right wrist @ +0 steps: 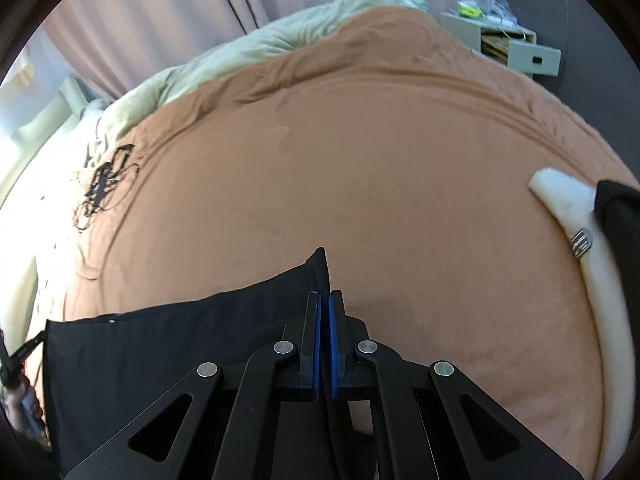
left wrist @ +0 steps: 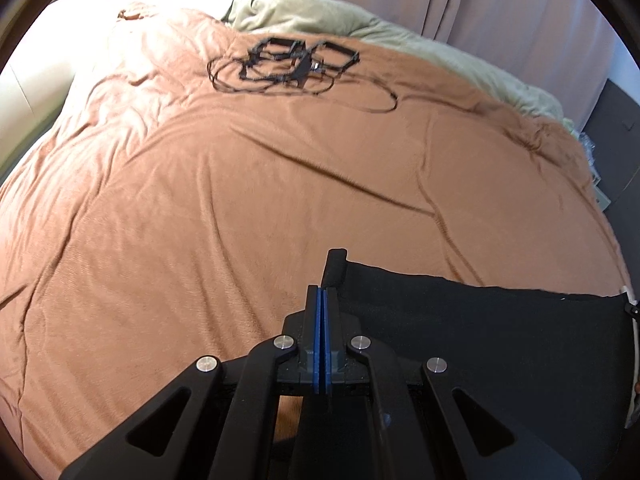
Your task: Fold large clothes
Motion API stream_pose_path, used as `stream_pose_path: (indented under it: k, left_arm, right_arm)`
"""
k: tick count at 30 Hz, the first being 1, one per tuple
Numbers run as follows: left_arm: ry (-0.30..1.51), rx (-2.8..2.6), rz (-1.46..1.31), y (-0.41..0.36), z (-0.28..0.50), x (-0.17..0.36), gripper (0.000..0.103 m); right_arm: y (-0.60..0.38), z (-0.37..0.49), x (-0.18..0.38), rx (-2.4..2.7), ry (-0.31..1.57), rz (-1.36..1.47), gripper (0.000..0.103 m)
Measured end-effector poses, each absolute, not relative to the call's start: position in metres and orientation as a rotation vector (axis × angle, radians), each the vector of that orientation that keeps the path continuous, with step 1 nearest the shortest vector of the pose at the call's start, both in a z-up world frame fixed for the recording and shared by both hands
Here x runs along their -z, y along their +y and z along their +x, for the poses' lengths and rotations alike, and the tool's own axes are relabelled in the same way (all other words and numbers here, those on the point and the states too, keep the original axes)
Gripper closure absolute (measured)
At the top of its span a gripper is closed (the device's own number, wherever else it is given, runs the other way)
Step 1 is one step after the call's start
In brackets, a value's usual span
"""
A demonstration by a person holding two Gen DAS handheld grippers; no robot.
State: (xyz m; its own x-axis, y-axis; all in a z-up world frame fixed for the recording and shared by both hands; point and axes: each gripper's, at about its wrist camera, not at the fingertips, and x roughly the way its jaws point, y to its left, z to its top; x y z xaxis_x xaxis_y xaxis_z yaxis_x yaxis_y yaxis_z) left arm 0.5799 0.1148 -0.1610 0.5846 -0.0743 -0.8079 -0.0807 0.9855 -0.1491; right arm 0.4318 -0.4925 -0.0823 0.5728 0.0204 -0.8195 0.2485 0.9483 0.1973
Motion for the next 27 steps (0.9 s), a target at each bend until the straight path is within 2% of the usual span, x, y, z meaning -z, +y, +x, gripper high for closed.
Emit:
stream_pose_path:
  k: [7,8,9,10,11,12,17,27]
  left_arm:
    - [1.039,-0.047,-0.142,0.109,0.594,0.191,0.099]
    - [1.048,-0.046,-0.150,0.110,0.594,0.191,0.099]
    - [1.056,-0.043,-0.163,0.112,0.593,0.189,0.099]
    - [1.057,-0.038,-0.175,0.114,0.592,0.186,0.099]
    - [1.058,-0.035,-0.190,0.118,0.590,0.181,0.099]
    - [1.062,-0.035,-0.201,0.121,0.589,0.178,0.099]
    - [1.048,-0.045,-0.250,0.134,0.572,0.151,0.099]
    - [0.994,-0.018,-0.277,0.154,0.488,0.110,0.098]
  right_arm:
    - [-0.504,0.447,0.116,0.251,1.019,0.302,0.098]
    - [-0.508,0.447,0.117,0.286,1.024,0.295,0.090]
    - [-0.516,0.445,0.117,0.308,1.033,0.317,0.076]
    - [-0.520,0.442,0.117,0.309,1.037,0.345,0.066]
    - [-0.524,0.438,0.114,0.306,1.034,0.370,0.050]
    - [-0.527,0.432,0.109,0.299,1.016,0.385,0.046]
    - [-0.523,0.407,0.076,0.256,0.973,0.339,0.042]
    - [-0.474,0.352,0.028,0.133,0.933,0.279,0.041]
